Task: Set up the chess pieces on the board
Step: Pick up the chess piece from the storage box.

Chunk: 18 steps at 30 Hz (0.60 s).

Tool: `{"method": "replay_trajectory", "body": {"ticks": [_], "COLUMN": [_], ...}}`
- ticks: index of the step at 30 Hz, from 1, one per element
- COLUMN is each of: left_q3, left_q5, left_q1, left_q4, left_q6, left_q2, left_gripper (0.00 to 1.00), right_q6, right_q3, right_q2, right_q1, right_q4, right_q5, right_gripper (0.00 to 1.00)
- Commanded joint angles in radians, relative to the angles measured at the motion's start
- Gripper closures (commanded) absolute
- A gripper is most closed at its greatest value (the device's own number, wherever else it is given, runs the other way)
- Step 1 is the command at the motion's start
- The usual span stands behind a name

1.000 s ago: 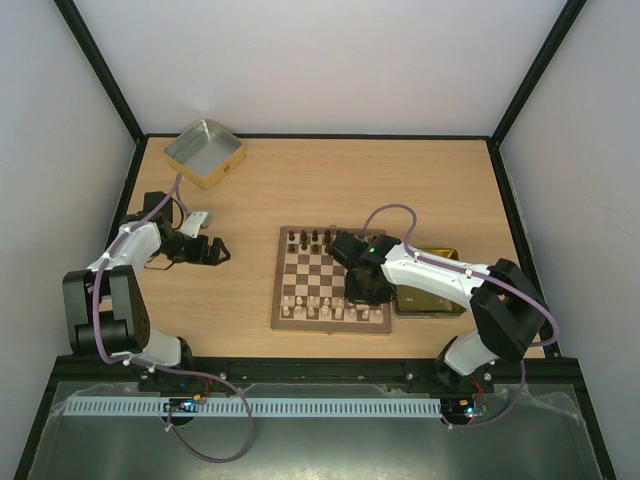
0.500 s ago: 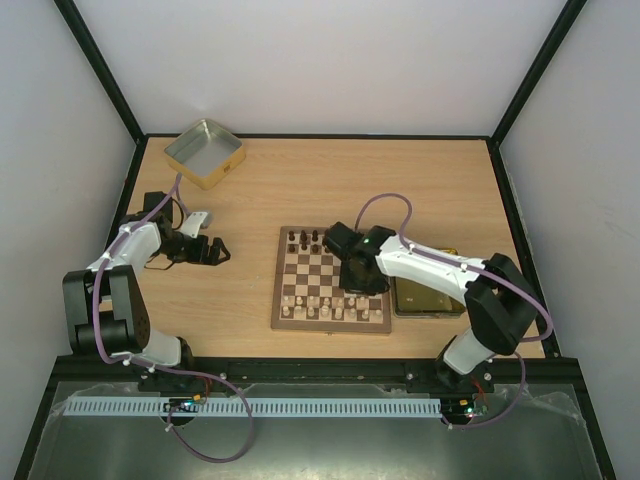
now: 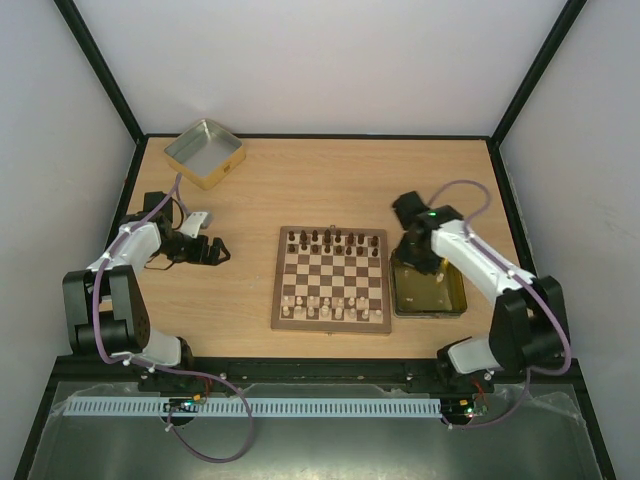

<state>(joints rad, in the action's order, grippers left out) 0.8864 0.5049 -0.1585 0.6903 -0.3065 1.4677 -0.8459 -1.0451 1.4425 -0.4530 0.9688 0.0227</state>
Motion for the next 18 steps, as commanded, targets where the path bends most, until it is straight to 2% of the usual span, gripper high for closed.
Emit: {"method": "replay_trajectory", "body": {"ticks": [1,9,18], "left_q3": [0.023,0.022,0.022], "left_q5": [0.014,0.014,0.013], "left_q1": [-0.009,-0.009,-0.010], "left_q4": [0.017,0.017,0.017], "left_q6": [-0.008,-0.008,-0.006], "left_q2": [-0.018,-0.021,-0.021], "left_gripper": [0.01,0.01,0.01], "right_q6": [0.066,0.169,0.183], "right_q3": [0.089,0.116,0.123], "right_q2": [-0.091,-0.030,0.046], "right_q1": [0.195,0.412,0.468], "right_q4": [0.033,-0.035,-0.091], "right_q5": [0.006,-0.119,-0.151], "right_gripper": [0.75,0.75,0.75]}}
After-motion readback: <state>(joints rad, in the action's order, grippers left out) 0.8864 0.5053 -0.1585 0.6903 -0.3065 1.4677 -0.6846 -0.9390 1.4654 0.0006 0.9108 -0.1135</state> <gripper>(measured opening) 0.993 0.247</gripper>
